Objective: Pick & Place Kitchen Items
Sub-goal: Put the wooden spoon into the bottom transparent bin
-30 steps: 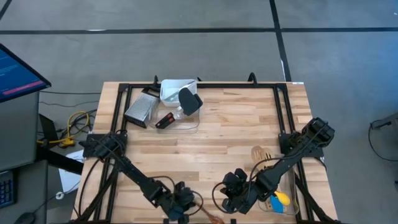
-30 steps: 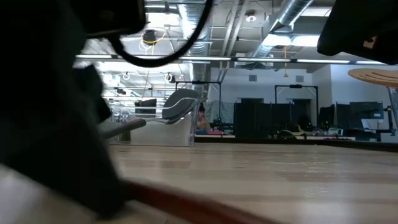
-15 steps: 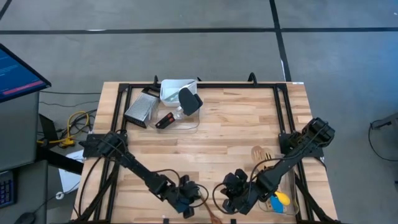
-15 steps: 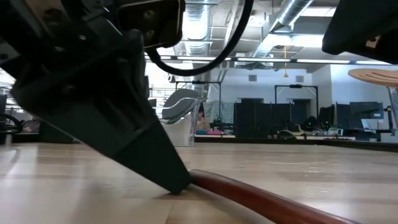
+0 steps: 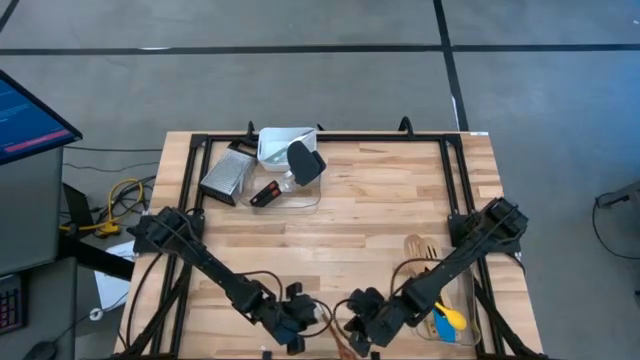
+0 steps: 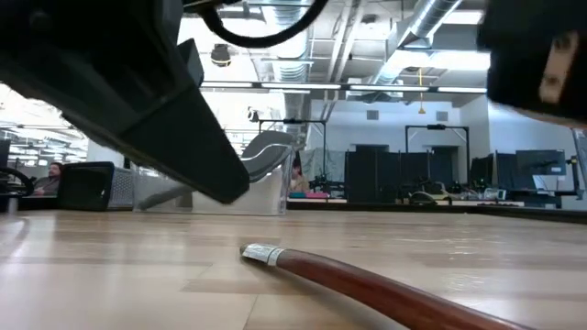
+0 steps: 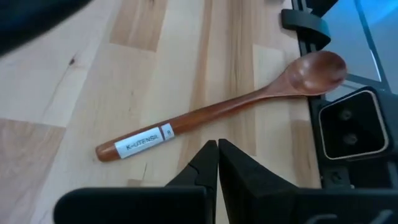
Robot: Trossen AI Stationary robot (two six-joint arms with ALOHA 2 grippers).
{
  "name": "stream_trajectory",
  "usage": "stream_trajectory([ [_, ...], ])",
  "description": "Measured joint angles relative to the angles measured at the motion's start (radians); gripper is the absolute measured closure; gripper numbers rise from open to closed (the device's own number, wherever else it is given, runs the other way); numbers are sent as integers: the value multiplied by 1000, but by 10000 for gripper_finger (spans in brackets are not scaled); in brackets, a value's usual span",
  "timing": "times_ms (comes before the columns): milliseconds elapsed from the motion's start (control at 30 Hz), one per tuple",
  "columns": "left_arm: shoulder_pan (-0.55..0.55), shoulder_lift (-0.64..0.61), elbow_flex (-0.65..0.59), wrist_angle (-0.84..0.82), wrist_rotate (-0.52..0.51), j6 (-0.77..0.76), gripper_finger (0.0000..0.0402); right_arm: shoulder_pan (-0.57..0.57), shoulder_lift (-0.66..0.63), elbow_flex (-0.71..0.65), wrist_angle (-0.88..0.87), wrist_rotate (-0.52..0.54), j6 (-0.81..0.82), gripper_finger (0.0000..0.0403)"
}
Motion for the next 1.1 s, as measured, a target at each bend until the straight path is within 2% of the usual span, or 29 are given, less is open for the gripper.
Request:
stream_trajectory([
  [167,-2,-13,-43,0,0,-9,400,9,91,23,-13,-54,71,403],
  [400,-2,-13,-101,6,-6,-81,400,41,107,141,-14,-118,93,403],
  [867,-2,-14,-107,20,-6,-80,400,106,141,160,-22,-94,348,403],
  [1033,-2,-14,-107,21,-6,-79,400,122,184,242,-85,-53,359,403],
  [1100,-2,-14,-107,21,-6,-78,400,126,188,278,-175,-34,357,403],
])
